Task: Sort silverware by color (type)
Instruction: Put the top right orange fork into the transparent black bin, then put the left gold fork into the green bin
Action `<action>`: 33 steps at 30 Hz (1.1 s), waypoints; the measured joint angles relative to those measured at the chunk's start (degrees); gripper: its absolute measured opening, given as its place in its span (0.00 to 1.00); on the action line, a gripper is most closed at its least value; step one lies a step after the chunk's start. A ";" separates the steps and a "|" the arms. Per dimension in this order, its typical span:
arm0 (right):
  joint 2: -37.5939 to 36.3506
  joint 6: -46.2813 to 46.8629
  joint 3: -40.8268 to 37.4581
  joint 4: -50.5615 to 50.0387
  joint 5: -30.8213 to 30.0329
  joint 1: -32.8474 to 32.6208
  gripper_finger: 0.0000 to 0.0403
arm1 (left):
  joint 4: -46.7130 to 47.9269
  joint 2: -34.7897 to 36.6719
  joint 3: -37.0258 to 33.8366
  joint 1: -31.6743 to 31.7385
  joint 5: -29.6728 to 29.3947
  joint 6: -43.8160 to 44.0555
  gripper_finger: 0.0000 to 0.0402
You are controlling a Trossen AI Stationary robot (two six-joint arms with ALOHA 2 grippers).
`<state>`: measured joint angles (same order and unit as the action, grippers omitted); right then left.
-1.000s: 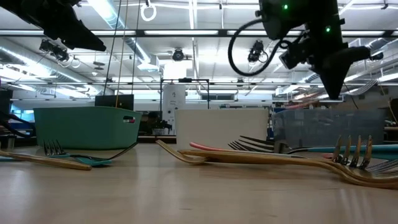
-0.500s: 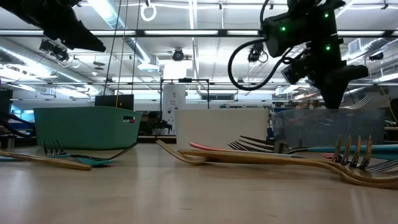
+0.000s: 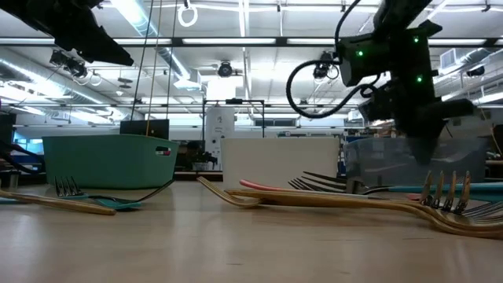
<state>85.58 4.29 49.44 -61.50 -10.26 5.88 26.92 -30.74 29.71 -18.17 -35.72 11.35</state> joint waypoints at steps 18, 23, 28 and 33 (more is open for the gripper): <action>-0.02 2.52 -1.94 2.08 1.36 0.32 0.23 | -0.05 0.01 0.00 -0.01 0.01 0.20 0.35; -0.02 3.61 -0.13 0.44 1.31 0.32 0.24 | -0.04 0.02 0.00 -0.02 0.02 0.44 0.35; -0.02 3.66 2.22 -1.64 1.10 0.32 0.24 | -0.04 0.01 0.00 0.00 0.02 0.46 0.35; -0.02 5.41 4.59 -2.89 1.03 0.32 0.24 | 0.33 0.00 0.00 0.00 1.39 -0.22 0.35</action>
<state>85.56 9.70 54.03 -64.39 -9.23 6.20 27.25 -30.74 29.71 -18.17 -34.34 11.13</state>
